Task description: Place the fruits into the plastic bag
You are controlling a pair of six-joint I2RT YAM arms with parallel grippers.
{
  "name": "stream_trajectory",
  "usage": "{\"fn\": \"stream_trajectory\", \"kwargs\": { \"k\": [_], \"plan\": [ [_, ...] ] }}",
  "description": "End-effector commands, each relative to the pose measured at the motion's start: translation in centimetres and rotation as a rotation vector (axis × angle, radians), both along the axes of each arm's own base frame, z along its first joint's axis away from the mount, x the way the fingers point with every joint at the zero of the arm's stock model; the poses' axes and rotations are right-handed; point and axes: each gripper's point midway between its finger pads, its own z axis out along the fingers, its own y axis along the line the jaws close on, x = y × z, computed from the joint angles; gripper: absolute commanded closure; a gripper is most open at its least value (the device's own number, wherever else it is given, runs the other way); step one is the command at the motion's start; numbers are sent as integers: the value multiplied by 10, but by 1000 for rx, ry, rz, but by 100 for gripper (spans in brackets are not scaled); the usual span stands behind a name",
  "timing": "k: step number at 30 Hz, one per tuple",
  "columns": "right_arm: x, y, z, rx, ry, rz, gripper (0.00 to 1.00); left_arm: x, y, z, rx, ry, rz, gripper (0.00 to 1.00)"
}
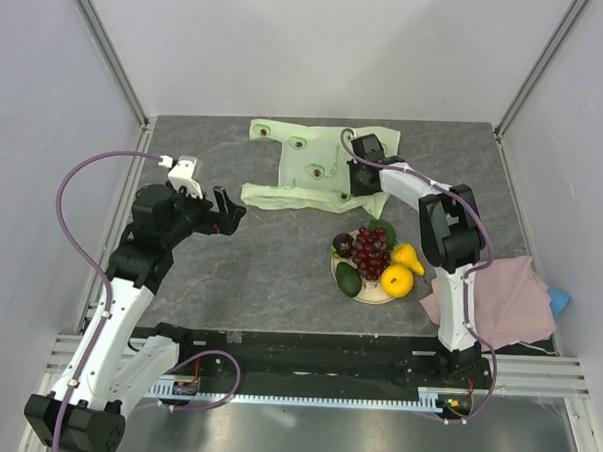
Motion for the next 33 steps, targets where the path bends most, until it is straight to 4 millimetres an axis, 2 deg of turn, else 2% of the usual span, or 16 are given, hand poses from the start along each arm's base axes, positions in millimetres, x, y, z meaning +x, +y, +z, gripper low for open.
{"fn": "stream_trajectory", "kwargs": {
  "k": [1,2,4,6,7,9,10,11,16,17,20,21,22,27,33],
  "plan": [
    [-19,14,18,72,17,111,98,3,-14,13,-143,-21,-12,2],
    [-20,15,28,81,2,115,100,4,-15,14,-161,-34,-9,2],
    [-25,28,38,146,1,161,100,5,-16,5,-204,-7,16,1],
    [-30,38,55,209,-16,188,100,9,-16,4,-258,-12,36,1],
    [-29,42,62,235,-30,199,100,9,-16,-8,-271,9,46,1],
    [-32,48,80,286,-58,209,100,15,-14,-10,-313,6,73,1],
    [-33,54,88,323,-72,229,100,17,-11,-19,-318,23,96,1],
    [-36,56,101,343,-94,241,100,19,-7,-20,-329,24,117,1],
    [-46,63,137,416,-154,279,100,27,13,-20,-421,2,195,1],
    [-50,64,144,434,-162,286,100,30,23,-22,-437,-1,229,1],
    [-59,64,154,473,-176,295,100,32,31,-33,-524,22,270,1],
    [-61,64,156,483,-179,297,100,29,27,-46,-542,54,263,1],
    [-61,64,158,496,-189,297,100,30,24,-45,-571,39,246,1],
    [-75,63,158,549,-172,305,100,21,10,-80,-694,144,199,1],
    [-88,65,156,592,-153,320,100,21,-2,-88,-718,170,123,3]
  ]
}}
